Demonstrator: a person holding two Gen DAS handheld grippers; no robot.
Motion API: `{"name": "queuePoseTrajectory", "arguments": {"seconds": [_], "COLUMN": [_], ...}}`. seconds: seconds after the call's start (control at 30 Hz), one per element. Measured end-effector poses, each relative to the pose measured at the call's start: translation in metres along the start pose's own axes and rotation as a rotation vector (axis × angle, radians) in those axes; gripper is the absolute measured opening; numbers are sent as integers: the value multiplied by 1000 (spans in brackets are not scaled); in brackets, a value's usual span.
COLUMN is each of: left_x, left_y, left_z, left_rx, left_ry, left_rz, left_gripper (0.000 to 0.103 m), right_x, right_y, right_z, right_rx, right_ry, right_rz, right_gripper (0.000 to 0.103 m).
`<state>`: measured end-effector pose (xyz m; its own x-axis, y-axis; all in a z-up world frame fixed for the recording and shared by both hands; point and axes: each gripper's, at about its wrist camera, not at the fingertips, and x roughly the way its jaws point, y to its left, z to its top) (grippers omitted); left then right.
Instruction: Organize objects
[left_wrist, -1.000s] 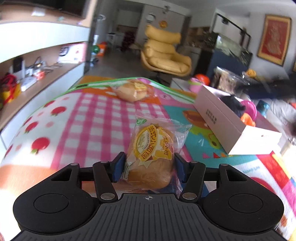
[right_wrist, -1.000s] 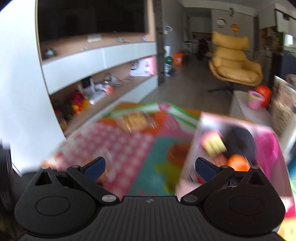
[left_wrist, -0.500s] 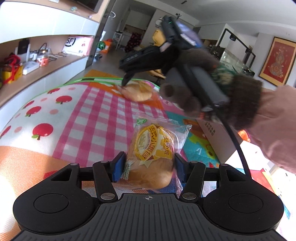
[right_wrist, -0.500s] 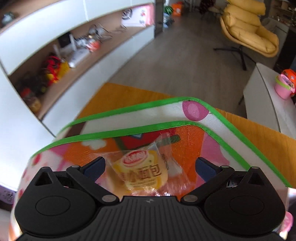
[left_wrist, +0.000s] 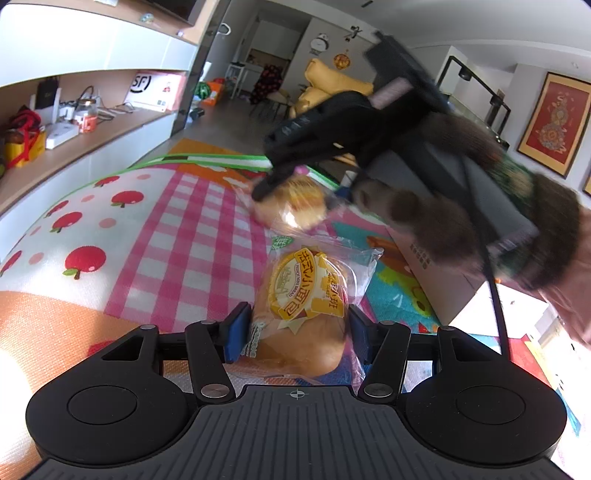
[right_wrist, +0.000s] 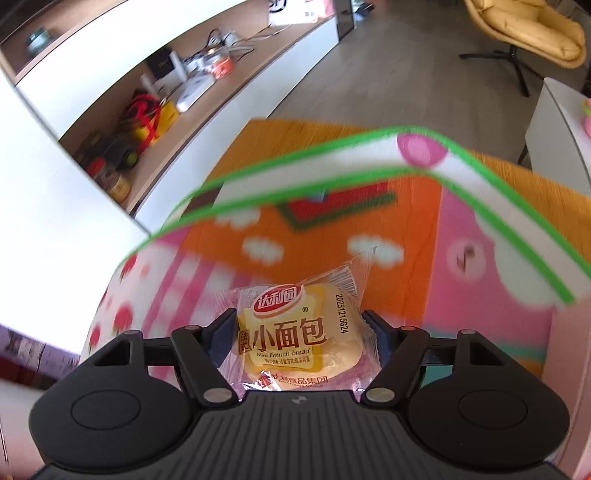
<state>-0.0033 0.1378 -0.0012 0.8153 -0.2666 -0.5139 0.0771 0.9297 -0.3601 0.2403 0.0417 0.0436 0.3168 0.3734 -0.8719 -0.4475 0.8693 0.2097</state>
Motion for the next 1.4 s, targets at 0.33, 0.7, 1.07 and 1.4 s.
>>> {"name": "queuePoseTrajectory", "arguments": {"seconds": [0.33, 0.7, 1.07, 1.4], "left_x": [1, 1, -22, -43], "left_y": [0, -9, -55, -92], "left_z": [0, -2, -22, -30], "left_rx": [7, 27, 16, 92], "left_ry": [3, 4, 57, 26], "left_rz": [6, 37, 42, 60], "left_gripper": [60, 60, 60, 60], "right_x": [-116, -168, -164, -166], "right_y": [0, -51, -68, -61], "right_z": [-83, -194, -275, -304], "right_rx": [-127, 75, 103, 51], "right_ry": [-195, -178, -138, -279], "right_rz": [-43, -46, 39, -72], "right_gripper": [65, 63, 63, 99]}}
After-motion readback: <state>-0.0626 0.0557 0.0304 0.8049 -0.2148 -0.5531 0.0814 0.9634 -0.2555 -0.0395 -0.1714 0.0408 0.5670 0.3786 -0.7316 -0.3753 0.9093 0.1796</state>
